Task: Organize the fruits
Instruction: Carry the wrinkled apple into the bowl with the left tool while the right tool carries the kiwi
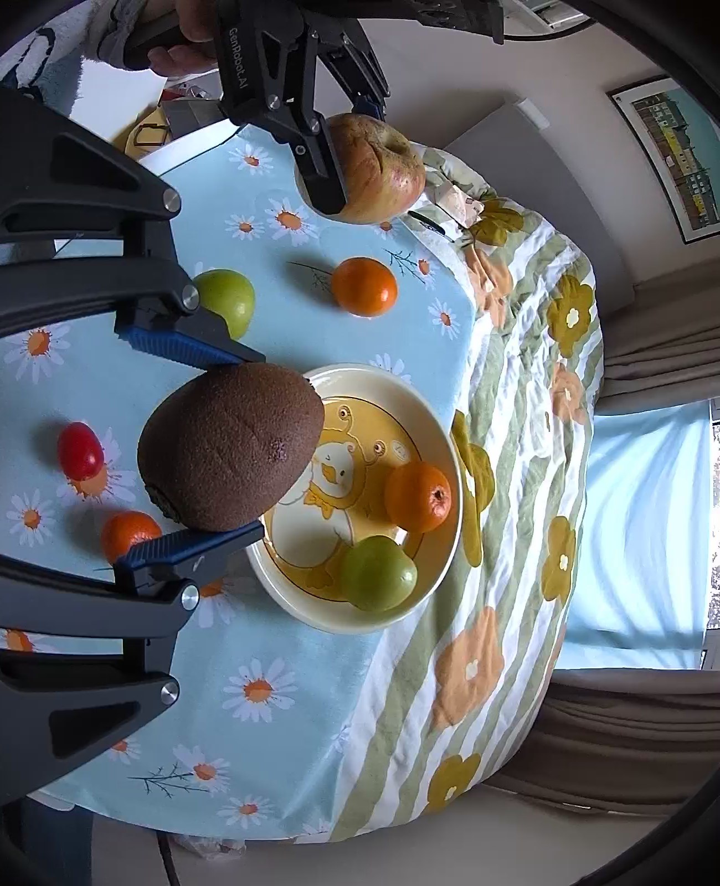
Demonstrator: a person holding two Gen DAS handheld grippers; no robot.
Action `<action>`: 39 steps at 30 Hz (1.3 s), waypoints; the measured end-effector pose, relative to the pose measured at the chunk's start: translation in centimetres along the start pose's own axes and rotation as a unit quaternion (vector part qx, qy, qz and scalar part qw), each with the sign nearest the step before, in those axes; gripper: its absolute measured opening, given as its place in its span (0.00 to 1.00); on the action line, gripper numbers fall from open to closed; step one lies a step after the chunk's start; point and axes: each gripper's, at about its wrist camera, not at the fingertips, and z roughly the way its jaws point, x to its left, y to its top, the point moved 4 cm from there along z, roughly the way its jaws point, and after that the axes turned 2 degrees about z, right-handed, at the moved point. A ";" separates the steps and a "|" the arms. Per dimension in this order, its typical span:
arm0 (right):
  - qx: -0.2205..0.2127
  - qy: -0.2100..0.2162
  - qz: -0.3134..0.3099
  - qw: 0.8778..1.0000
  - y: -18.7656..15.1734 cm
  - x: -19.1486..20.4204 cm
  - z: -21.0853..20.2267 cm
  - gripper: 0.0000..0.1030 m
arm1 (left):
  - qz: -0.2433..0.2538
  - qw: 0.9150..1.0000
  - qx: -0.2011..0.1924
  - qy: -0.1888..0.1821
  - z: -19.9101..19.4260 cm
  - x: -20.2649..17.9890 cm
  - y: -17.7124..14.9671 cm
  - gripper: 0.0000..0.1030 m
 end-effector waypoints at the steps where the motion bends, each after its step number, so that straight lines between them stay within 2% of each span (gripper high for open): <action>1: -0.001 0.002 0.000 1.000 0.4 -0.3 -0.1 0.47 | 0.001 1.000 -0.002 -0.003 0.2 -0.2 0.5 0.79; 7: -0.006 -0.003 0.008 1.000 2.3 -1.8 0.0 0.47 | 0.022 1.000 -0.001 -0.023 2.7 -1.5 2.7 0.79; 18: -0.003 -0.032 0.080 0.996 3.8 -4.0 2.1 0.47 | 0.092 0.993 0.026 -0.072 9.6 -3.2 5.7 0.79; 26: -0.004 -0.054 0.134 0.989 4.0 -5.6 3.4 0.47 | 0.162 0.981 0.049 -0.090 13.3 -4.8 5.7 0.79; 39: -0.005 -0.085 0.189 0.978 3.3 -7.1 3.7 0.47 | 0.223 0.965 0.079 -0.115 16.4 -6.8 4.6 0.79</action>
